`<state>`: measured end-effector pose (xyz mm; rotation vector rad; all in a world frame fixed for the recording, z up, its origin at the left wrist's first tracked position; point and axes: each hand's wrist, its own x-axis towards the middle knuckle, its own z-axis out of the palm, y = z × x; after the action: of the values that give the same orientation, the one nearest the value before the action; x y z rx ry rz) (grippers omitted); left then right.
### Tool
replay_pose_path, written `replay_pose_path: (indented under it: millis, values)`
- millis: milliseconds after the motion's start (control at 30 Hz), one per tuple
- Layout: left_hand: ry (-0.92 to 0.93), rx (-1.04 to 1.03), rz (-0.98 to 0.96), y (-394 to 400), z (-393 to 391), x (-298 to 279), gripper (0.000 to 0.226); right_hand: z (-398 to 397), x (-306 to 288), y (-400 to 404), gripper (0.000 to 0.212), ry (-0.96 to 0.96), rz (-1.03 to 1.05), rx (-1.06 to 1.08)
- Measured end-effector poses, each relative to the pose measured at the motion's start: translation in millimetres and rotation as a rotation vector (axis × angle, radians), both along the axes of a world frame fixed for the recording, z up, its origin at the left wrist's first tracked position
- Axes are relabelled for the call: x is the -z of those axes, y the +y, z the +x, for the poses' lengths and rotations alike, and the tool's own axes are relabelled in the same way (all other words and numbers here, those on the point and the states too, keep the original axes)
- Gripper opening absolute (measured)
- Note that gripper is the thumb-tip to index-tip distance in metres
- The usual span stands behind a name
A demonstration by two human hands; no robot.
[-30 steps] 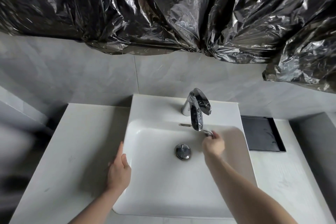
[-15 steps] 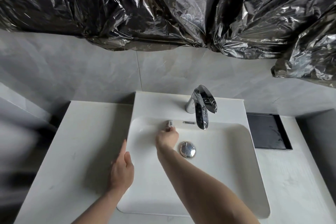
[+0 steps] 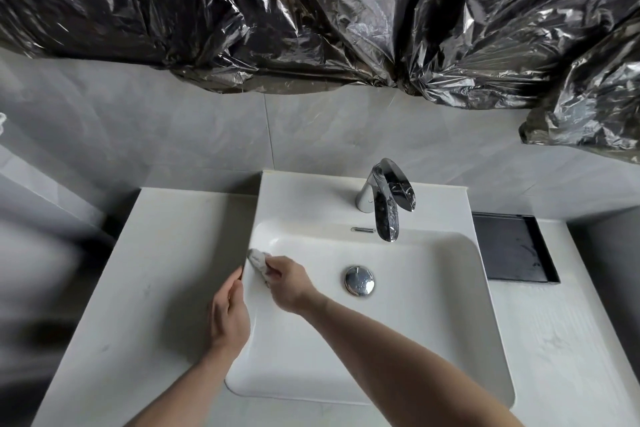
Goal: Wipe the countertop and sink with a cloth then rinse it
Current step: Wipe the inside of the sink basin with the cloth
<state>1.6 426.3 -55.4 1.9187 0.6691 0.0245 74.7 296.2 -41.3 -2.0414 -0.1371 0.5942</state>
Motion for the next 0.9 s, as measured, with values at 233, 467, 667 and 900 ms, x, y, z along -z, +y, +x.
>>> replay_pose_path:
  millis: [233, 467, 667, 900]
  values:
    - [0.004, -0.139, -0.072, 0.0, 0.1, -1.1, 0.055, -103.0, -7.9, -29.7, 0.025, 0.172, -0.118, -0.458]
    - [0.053, -0.068, 0.044, -3.8, -5.3, -5.3, 0.053, -139.4, -28.6, -90.1, 0.061, 0.177, -0.149, -0.365]
    - [0.159, 0.024, 0.163, -14.5, -20.4, -8.7, 0.055, -154.6, -36.0, -214.5, 0.066, 0.111, -0.399, -0.215]
    - [0.188, 0.023, 0.208, -19.4, -22.9, -6.4, 0.051, -147.4, -48.4, -224.1, 0.054, 0.102, -0.377, -0.145]
